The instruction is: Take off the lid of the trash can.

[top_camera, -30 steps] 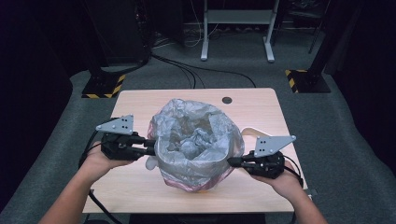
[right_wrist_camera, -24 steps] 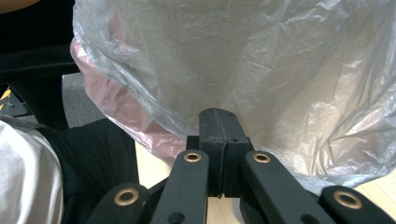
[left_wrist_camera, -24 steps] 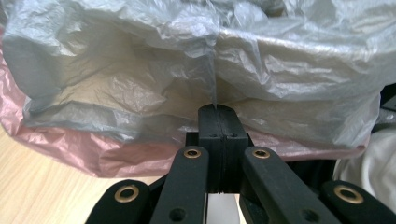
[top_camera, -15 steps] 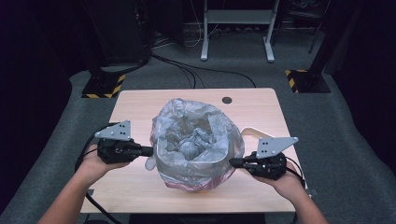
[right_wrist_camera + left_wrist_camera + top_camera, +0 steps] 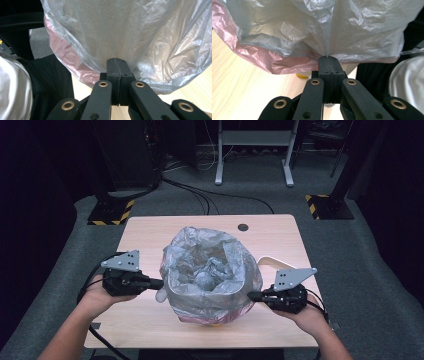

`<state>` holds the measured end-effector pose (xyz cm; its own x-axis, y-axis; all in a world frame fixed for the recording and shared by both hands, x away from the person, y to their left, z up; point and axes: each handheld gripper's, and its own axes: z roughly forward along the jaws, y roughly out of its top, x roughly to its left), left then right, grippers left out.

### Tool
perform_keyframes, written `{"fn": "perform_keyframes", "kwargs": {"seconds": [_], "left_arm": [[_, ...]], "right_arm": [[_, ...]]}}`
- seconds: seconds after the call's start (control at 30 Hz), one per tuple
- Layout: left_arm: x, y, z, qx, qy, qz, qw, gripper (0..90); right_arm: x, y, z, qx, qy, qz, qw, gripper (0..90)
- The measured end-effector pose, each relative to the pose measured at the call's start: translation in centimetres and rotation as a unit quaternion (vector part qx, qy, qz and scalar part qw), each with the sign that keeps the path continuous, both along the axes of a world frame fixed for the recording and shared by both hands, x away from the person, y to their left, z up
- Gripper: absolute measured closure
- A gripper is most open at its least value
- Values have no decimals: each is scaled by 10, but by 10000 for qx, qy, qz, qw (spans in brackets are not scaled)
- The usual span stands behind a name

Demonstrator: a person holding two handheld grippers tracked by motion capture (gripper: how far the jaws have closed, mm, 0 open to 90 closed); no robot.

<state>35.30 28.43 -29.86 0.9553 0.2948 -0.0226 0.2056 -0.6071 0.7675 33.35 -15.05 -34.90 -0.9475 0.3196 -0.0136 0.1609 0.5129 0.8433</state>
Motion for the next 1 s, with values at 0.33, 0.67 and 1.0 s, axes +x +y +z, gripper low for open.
{"fn": "perform_keyframes", "kwargs": {"seconds": [0.33, 0.67, 1.0], "left_arm": [[3, 16, 30, -346, -350, 567, 9972, 508], [55, 1, 35, -353, -633, 926, 9931, 437], [69, -13, 26, -464, -398, 139, 9980, 685]], "right_arm": [[-8, -18, 19, 497, -124, -291, 9983, 601], [14, -20, 37, 672, -339, -665, 9949, 508], [30, -18, 41, 745, -339, -724, 9940, 483]]}}
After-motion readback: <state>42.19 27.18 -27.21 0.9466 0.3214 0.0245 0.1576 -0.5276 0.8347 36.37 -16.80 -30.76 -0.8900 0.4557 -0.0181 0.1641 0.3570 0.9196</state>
